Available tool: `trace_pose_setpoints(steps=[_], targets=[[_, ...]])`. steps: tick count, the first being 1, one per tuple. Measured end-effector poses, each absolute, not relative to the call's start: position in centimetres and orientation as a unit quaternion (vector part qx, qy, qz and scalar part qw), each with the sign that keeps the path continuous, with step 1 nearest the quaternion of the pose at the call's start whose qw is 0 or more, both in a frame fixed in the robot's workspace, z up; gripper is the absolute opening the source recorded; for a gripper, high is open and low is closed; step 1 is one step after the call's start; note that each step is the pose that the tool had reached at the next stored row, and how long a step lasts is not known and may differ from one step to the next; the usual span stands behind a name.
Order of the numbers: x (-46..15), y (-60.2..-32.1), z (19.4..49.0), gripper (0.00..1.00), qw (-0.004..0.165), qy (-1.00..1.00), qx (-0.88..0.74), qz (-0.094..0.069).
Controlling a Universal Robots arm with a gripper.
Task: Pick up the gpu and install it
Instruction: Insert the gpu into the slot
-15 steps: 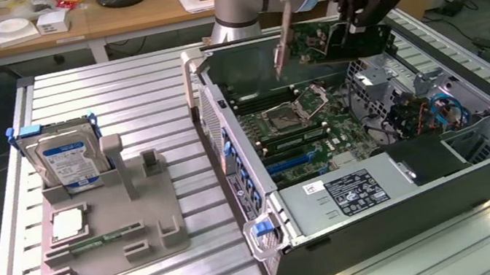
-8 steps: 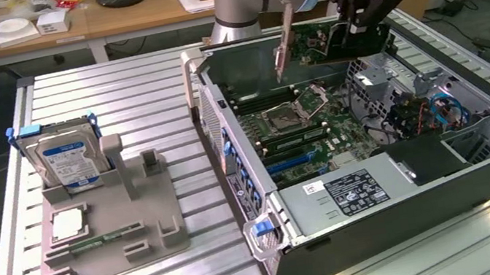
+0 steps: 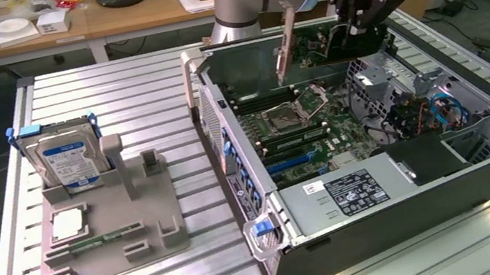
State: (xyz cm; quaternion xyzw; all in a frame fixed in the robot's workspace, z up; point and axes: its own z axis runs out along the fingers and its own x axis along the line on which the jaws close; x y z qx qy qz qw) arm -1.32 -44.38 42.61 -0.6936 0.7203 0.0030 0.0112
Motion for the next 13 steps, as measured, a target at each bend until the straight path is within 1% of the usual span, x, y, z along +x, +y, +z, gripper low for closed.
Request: trace_pose_setpoints(steps=[13], targets=[[-1.8,-44.4,40.9,0.27,0.012,0.731,-0.682,0.003]])
